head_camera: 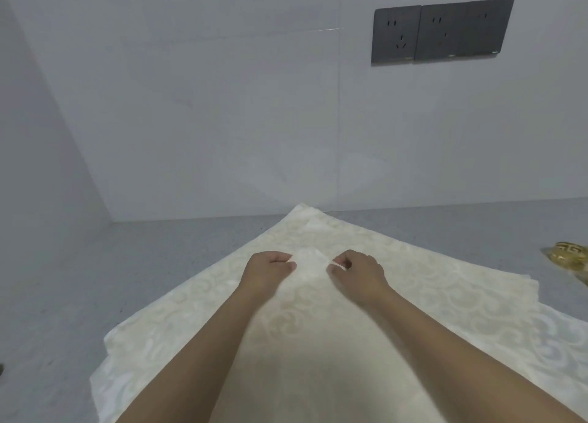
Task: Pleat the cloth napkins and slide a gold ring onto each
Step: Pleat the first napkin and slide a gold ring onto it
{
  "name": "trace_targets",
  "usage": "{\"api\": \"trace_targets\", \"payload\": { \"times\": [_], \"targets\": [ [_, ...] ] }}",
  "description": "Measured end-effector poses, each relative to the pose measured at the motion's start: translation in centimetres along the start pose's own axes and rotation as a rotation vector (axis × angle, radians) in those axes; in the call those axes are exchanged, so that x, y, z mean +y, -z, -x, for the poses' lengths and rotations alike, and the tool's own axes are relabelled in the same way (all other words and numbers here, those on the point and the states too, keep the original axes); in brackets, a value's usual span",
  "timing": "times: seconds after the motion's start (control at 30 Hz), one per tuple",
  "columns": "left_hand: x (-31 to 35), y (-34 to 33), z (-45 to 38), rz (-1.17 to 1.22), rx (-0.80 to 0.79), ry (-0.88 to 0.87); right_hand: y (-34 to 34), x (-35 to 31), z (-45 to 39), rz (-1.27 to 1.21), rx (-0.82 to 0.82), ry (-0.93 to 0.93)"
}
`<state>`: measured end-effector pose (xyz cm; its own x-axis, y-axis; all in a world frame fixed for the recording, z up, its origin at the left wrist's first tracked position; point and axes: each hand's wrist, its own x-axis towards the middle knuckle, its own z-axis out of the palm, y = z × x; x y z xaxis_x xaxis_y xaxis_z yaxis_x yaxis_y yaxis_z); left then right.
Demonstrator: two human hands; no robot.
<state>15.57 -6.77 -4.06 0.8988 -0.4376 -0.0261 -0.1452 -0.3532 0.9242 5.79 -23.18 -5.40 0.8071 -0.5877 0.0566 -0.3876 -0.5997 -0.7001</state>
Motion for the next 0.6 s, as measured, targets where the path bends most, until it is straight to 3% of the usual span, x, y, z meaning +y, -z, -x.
{"api": "trace_targets", "payload": {
  "times": [0.23, 0.6],
  "targets": [
    [-0.4, -0.4, -1.0, 0.151, 0.072, -0.042, -1.2, -0.7, -1.8, -0.292, 0.034, -0.085],
    [-0.5, -0.3, -1.6, 0.009, 0.044, -0.079, -1.0, -0.9, -2.0, -0.284, 0.002, -0.109]
  ]
}}
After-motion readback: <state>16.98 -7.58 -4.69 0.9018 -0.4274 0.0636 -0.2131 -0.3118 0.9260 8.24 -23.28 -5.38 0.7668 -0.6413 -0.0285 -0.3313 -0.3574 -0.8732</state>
